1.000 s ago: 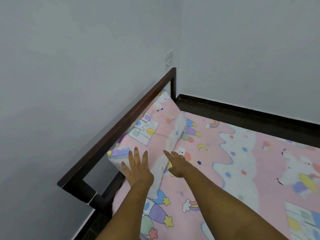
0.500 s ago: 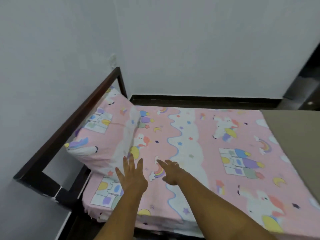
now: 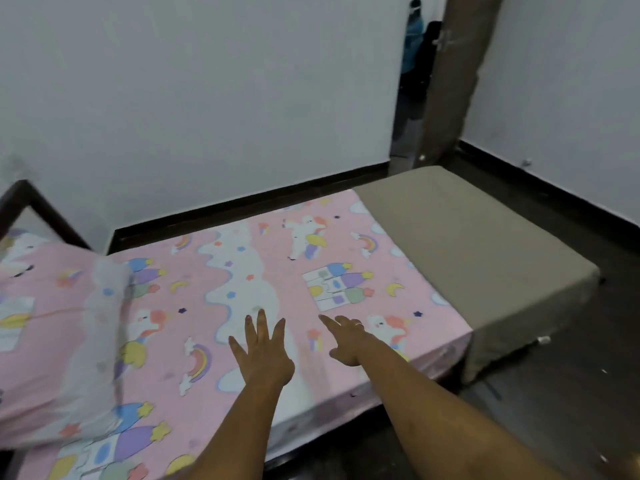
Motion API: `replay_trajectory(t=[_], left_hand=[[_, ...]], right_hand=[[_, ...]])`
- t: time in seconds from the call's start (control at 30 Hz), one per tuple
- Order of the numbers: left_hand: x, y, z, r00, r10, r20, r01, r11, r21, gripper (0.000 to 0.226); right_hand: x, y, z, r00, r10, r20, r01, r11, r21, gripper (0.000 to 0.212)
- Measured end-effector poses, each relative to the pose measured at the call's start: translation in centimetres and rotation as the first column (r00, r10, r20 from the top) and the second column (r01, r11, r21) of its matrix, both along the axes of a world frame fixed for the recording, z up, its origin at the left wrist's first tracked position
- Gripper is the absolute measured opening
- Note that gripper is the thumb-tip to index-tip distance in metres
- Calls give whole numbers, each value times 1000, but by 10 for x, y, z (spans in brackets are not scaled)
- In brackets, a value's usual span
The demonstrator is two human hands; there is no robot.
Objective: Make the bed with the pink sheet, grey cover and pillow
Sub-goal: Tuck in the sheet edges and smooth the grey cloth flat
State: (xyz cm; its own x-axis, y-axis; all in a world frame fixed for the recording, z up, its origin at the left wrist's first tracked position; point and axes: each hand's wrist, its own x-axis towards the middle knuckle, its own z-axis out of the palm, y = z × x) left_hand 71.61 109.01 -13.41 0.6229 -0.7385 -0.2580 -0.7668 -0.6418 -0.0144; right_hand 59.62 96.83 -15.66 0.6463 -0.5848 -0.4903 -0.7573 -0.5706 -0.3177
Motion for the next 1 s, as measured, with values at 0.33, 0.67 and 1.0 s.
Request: replay_trajectory(t=[0.33, 0.67, 1.0], left_hand=[[-188, -152, -17, 982, -116, -152, 121, 992, 23, 75], [-334, -279, -7, 937, -178, -299, 185, 983, -3, 74], [-424, -428, -51, 902, -301, -311, 338, 939, 70, 77]], right_hand=[[-224, -134, -9, 989, -142, -49, 139, 988, -69, 75], [-391, -229, 5, 950, -302, -73, 297, 952, -71, 80], [-507, -346, -15, 864, -488, -127, 492, 871, -2, 78]])
